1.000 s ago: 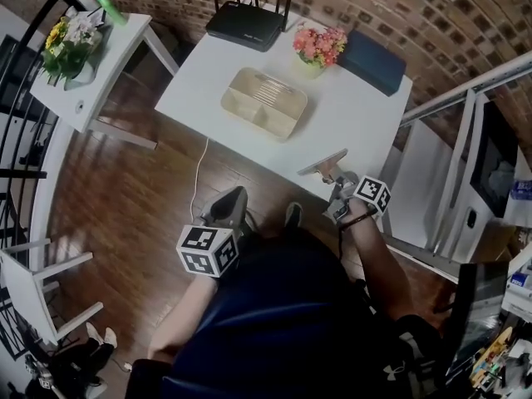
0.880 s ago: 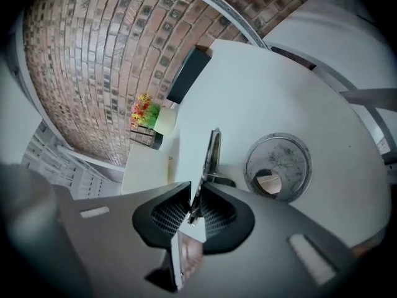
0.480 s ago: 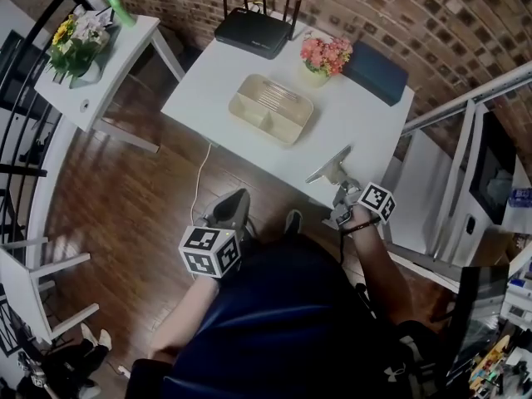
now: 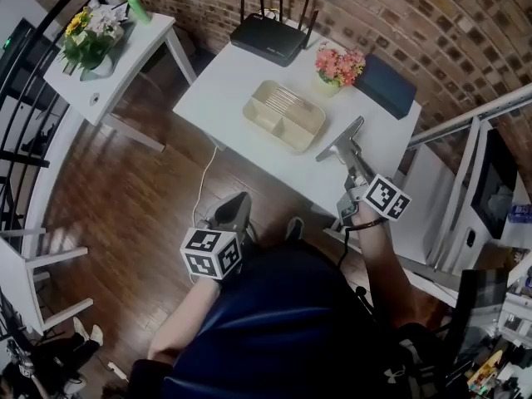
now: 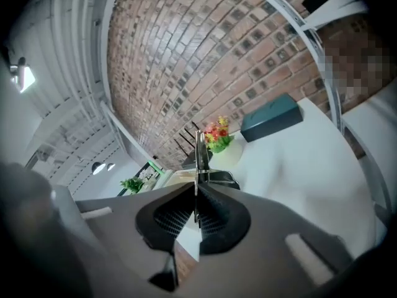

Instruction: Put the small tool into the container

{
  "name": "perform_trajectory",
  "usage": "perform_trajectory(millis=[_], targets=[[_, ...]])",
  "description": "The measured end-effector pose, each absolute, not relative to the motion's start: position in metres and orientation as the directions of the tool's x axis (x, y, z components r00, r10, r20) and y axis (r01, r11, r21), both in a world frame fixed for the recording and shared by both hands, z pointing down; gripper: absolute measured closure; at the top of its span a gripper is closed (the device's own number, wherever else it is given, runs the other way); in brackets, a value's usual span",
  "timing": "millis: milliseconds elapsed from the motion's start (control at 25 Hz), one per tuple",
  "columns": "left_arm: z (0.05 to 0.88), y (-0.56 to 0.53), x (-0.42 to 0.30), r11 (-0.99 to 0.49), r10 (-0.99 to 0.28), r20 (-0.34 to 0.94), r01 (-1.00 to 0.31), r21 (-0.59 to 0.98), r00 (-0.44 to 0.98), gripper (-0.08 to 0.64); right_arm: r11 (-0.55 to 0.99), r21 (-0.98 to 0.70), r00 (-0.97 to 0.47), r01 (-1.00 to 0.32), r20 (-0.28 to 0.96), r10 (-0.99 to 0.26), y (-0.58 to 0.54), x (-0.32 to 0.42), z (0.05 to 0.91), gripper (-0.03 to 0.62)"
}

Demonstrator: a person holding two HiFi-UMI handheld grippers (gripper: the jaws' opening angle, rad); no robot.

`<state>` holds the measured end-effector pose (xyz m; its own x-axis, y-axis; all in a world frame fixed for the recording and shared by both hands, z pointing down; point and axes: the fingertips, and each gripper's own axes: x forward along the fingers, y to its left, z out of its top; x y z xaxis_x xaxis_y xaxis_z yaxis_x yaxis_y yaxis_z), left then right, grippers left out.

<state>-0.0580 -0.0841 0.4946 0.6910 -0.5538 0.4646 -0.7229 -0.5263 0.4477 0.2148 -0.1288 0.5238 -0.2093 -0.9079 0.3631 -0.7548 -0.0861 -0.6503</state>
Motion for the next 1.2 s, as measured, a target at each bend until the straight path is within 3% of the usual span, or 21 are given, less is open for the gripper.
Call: perform_trajectory(millis=[280, 640, 1200], targets=[[0.496, -0.088, -0.071, -0.497, -0.577, 0.461, -0.738, 0.457, 0.674, 0.555, -0.002, -0.485, -0.192, -0.875, 0.350, -0.917, -0.149, 0.191, 0.479, 0.578], [0.496, -0.093, -0.079, -0.469, -0.600, 0.460, -0.753, 0.461, 0.655, 0.555, 0.136, -0.374, -0.262, -0.918, 0.311, -0.914, -0.173, 0.158, 0.453, 0.578], [0.502, -0.093, -0.092, -0.427, -0.619, 0.471, -0.772, 0.470, 0.629, 0.555, 0.280, -0.186, -0.335, -0.942, 0.456, -0.824, -0.192, 0.115, 0.491, 0.578]])
